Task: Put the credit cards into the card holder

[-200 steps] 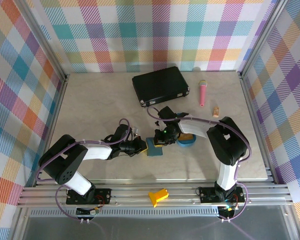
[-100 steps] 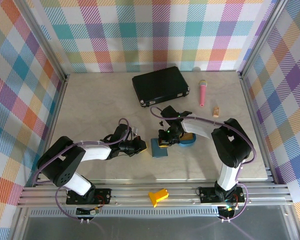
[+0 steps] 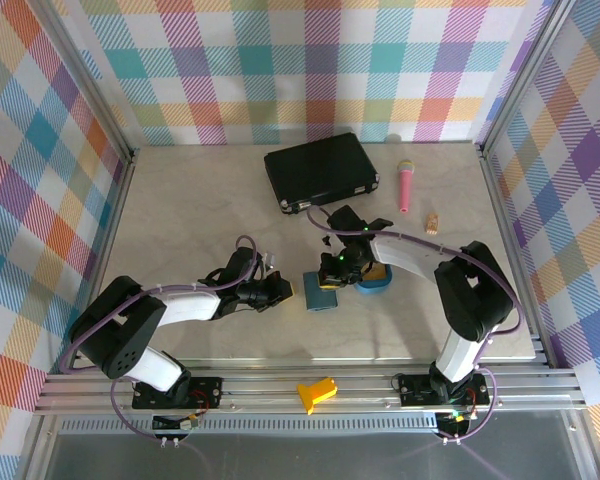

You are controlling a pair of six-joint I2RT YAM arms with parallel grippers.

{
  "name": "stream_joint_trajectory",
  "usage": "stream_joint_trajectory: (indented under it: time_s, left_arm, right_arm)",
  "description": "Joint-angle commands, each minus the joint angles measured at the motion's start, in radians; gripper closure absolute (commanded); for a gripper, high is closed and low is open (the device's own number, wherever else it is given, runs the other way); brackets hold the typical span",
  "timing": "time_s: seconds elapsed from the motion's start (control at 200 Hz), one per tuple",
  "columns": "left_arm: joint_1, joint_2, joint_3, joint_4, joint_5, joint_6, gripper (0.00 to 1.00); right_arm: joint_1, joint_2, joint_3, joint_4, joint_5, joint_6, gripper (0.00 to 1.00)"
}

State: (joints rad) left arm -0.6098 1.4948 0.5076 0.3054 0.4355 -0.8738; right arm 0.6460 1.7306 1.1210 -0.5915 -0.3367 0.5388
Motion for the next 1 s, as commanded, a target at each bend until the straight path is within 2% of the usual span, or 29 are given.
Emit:
stream_joint_trajectory:
  time_s: [0.0,0.365,0.645,0.935,0.995]
  left_arm:
    - [0.005,-0.027,-0.007,-0.023,-0.008,0.018,1.0]
    - [0.016,-0.129,-0.012,-0.112,-0.046,0.031,1.0]
    - [0.053,-0.187,-0.007,-0.185,-0.046,0.054,1.0]
    - [0.066,-0.222,-0.014,-0.212,-0.048,0.061,1.0]
    - [0.072,-0.234,-0.014,-0.224,-0.05,0.065,1.0]
  right_arm:
    - [-0.004,-0.007,-0.003,0.014,-0.059,0.011,0.95]
    - [0.01,0.038,0.003,0.096,-0.101,0.092,0.97]
    - [0.056,0.062,-0.001,0.146,-0.056,0.188,0.96]
    - [0.064,0.073,0.032,0.108,-0.034,0.143,0.71]
    - [0.065,0.052,0.033,0.109,-0.029,0.133,0.69]
